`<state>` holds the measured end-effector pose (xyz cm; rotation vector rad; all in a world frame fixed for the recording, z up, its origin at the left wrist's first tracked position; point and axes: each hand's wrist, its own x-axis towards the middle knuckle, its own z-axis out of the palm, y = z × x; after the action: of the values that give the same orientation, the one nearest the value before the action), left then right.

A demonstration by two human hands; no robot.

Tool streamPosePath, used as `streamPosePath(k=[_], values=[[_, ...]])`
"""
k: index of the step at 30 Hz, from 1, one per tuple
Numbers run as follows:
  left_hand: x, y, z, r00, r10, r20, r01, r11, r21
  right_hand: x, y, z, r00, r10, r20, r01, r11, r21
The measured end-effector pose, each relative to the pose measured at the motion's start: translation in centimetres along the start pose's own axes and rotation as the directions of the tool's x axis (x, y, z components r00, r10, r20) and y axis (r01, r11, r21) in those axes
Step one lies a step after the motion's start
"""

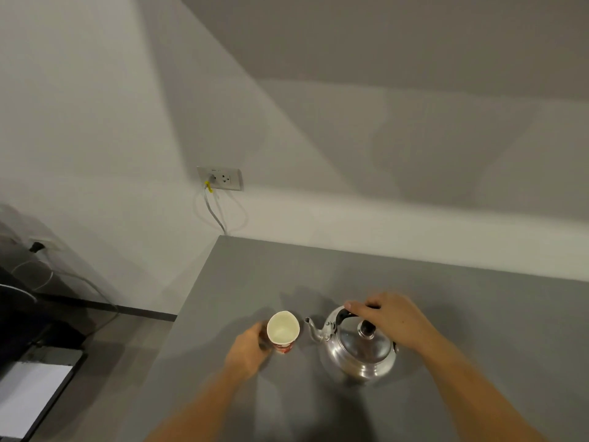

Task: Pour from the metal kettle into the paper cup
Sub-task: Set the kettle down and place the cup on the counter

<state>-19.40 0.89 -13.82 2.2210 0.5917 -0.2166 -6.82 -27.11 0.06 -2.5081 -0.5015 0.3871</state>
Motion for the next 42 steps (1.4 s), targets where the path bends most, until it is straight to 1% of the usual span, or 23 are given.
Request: streamPosePath(k=[3, 6, 8, 11, 17, 21, 27, 33, 37, 42], values=[[0.7, 0.1, -0.9, 0.999, -0.024, -0.042, 0.025, 0.999, 0.025, 0.2, 0.3, -0.5, 1.000, -0.007, -0.005, 0.007, 1.000, 0.006], [2.0, 1.1, -2.3, 0.989, -0.058, -0.133, 0.062, 0.998, 0.026, 0.8, 0.6, -1.2, 1.000, -0.001, -0.014, 0.001, 1.000, 0.014], [3.0, 2.0, -3.2, 0.983, -0.056, -0.174, 0.060, 0.998, 0.022, 1.6, 0.7, -1.7, 1.000, 0.006, -0.027, -0.005, 1.000, 0.023], [4.6, 3.6, -4.4, 0.980, -0.036, -0.196, 0.041, 0.999, 0.025, 3.2, 0.8, -2.7, 0.998, 0.011, -0.055, -0.010, 1.000, 0.026], [8.7, 7.3, -4.9, 0.986, 0.016, -0.167, -0.012, 1.000, 0.024, 7.8, 1.6, -3.8, 0.986, 0.074, -0.148, -0.062, 0.995, 0.081], [11.4, 9.8, -4.1, 0.990, 0.054, -0.131, -0.046, 0.997, 0.060, 12.1, 2.1, -4.2, 0.977, 0.087, -0.193, -0.083, 0.996, 0.031], [14.7, 12.0, -3.0, 0.993, 0.094, -0.075, -0.087, 0.992, 0.088, 17.9, 3.1, -4.6, 0.975, 0.131, -0.180, -0.126, 0.991, 0.041], [16.8, 12.6, -2.3, 0.993, 0.106, -0.057, -0.103, 0.993, 0.055, 22.1, 3.6, -5.2, 0.980, 0.149, -0.135, -0.145, 0.989, 0.040], [17.5, 12.9, -2.3, 0.992, 0.114, -0.062, -0.112, 0.993, 0.033, 23.9, 4.1, -5.1, 0.981, 0.163, -0.102, -0.159, 0.986, 0.043], [17.5, 12.8, -2.2, 0.993, 0.094, -0.067, -0.093, 0.996, 0.017, 25.0, 4.5, -4.6, 0.981, 0.164, -0.104, -0.162, 0.986, 0.032]])
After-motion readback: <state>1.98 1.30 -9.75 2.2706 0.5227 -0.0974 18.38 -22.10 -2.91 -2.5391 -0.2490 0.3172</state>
